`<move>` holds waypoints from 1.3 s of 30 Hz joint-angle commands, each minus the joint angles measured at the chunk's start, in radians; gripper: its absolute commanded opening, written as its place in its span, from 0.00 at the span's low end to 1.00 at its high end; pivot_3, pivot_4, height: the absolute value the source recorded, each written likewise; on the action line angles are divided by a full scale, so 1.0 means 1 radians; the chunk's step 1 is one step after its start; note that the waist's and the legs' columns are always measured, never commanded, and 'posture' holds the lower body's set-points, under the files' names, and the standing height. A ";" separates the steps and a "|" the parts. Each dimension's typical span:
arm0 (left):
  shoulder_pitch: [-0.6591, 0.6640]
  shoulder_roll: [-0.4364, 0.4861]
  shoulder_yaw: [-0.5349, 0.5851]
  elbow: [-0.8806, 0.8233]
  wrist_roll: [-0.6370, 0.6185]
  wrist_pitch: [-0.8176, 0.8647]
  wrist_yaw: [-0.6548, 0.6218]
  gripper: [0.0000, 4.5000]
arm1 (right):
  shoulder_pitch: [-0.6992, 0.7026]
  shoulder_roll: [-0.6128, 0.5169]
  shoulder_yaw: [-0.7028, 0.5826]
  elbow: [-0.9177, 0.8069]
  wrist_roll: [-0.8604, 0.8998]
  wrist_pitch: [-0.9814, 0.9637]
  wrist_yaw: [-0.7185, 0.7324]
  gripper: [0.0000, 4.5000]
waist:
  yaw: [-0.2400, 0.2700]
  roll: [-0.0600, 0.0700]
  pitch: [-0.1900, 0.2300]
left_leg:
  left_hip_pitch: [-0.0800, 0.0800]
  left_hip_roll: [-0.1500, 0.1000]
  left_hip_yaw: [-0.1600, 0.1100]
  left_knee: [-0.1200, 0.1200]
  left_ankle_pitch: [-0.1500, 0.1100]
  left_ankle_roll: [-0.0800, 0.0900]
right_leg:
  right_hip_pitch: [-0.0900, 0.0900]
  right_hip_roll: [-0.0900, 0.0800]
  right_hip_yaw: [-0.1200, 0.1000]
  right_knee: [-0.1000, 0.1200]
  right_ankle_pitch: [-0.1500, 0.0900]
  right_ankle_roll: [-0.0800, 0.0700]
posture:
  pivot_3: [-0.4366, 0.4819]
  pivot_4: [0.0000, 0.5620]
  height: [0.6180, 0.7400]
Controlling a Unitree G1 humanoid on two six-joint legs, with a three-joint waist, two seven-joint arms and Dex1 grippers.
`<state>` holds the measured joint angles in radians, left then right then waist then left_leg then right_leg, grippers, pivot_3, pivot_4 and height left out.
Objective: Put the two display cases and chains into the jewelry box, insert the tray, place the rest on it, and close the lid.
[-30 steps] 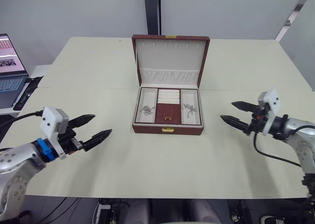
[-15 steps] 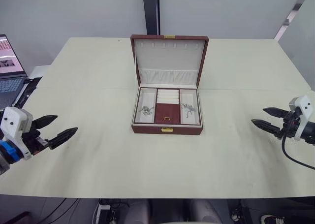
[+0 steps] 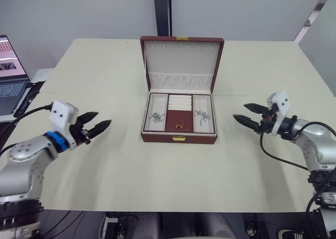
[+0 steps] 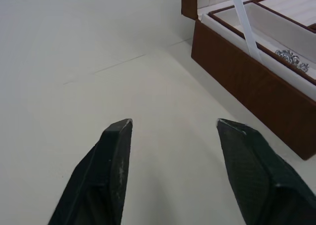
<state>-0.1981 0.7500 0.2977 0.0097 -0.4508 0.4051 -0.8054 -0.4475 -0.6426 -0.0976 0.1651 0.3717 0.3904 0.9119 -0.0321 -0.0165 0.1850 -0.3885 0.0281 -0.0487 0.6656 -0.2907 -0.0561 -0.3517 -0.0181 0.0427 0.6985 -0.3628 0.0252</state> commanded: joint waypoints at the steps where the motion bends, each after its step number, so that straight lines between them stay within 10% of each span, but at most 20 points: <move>1: -0.076 -0.040 -0.082 0.003 0.017 0.007 -0.005 0.40 | -0.057 0.047 0.048 0.000 -0.030 -0.014 -0.019 0.57 | 0.000 0.000 0.000 | 0.000 0.000 0.000 0.000 0.000 0.000 | 0.000 0.000 0.000 0.000 0.000 0.000 | 0.48 0.27 1.00; 7: -0.143 -0.098 -0.186 0.052 0.049 0.004 -0.026 0.00 | -0.091 0.110 0.126 0.028 -0.088 -0.026 -0.034 0.21 | 0.000 0.000 0.000 | -0.004 0.000 0.000 0.002 0.002 -0.004 | -0.003 0.000 -0.001 0.000 0.000 0.000 | 0.48 0.27 1.00; 11: -0.181 -0.138 -0.219 0.087 0.069 -0.013 -0.015 0.00 | -0.093 0.125 0.135 0.030 -0.093 -0.026 -0.032 0.00 | -0.001 0.000 0.000 | -0.010 0.000 -0.001 0.007 0.002 -0.004 | -0.006 0.000 -0.002 0.001 0.000 0.000 | 0.48 0.27 1.00; 39: 0.078 -0.095 -0.247 -0.292 -0.031 0.191 -0.120 0.00 | 0.128 0.117 0.185 -0.369 0.052 0.246 0.083 0.00 | -0.005 0.000 -0.001 | -0.008 0.000 -0.002 0.012 0.000 0.001 | -0.006 0.001 0.000 0.010 0.000 0.000 | 0.48 0.27 1.00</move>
<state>-0.1459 0.6736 0.1269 -0.1949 -0.4228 0.5717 -0.8656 -0.3305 -0.5527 0.0183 -0.1168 0.3476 0.6207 0.9308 -0.0367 -0.0162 0.1844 -0.3960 0.0279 -0.0509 0.6774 -0.2911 -0.0555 -0.3574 -0.0175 0.0423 0.7087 -0.3628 0.0253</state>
